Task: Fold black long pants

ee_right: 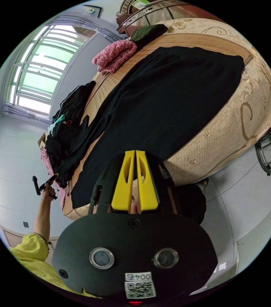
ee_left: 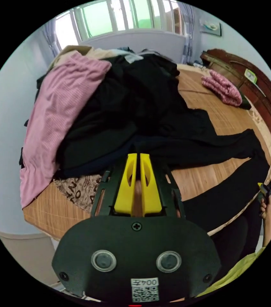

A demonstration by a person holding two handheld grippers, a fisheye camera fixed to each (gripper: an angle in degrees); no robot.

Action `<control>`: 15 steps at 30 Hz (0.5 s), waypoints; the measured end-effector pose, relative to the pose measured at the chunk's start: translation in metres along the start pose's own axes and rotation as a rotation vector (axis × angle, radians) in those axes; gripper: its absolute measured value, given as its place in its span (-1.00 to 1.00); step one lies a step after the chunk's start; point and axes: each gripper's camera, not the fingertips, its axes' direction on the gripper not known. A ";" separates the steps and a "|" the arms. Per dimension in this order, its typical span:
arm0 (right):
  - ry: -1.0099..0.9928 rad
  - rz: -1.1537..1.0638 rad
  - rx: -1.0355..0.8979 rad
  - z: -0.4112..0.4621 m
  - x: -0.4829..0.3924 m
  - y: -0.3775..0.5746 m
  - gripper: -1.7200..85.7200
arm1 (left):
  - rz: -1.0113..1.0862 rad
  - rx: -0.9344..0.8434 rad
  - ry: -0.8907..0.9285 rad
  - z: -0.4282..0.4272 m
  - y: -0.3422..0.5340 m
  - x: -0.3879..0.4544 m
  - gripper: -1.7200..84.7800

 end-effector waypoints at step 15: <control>-0.009 -0.050 0.007 0.013 -0.007 0.031 -0.83 | -0.026 0.069 0.213 0.067 0.162 0.043 -0.90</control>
